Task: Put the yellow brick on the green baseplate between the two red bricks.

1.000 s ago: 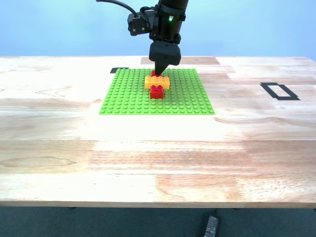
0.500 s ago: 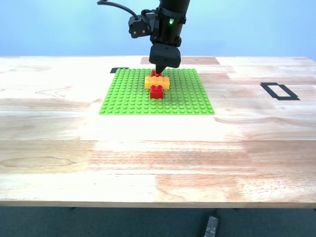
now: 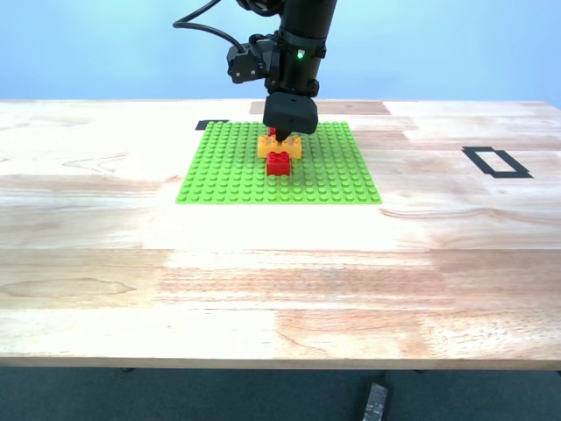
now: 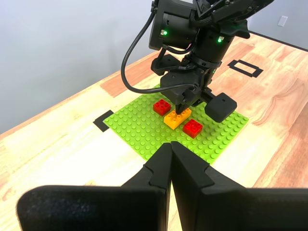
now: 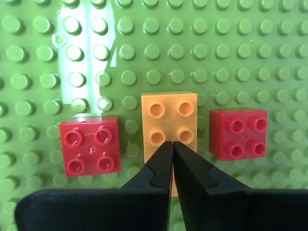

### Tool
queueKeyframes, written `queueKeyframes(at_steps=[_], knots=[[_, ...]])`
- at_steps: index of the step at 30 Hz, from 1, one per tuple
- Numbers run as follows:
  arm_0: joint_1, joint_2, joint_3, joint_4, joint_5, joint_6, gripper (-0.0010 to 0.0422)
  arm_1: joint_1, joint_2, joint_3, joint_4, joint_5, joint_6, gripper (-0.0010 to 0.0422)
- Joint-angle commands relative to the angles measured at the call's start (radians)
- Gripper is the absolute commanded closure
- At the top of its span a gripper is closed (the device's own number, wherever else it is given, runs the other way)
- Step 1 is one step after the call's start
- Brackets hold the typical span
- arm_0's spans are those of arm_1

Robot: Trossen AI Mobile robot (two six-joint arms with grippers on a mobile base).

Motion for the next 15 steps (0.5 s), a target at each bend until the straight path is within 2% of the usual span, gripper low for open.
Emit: queueKeyframes(at_steps=[1,15], knots=[[0.0,0.0,0.0,-0.001,0.0,0.001,0.0413,0.001,0.02,0.0,0.006,0.0,0.0,0.0409],[0.0,0.0,0.0,0.0,0.0,0.001,0.0412,0.0,0.033,-0.013,0.034,-0.017,-0.001,0.0409]])
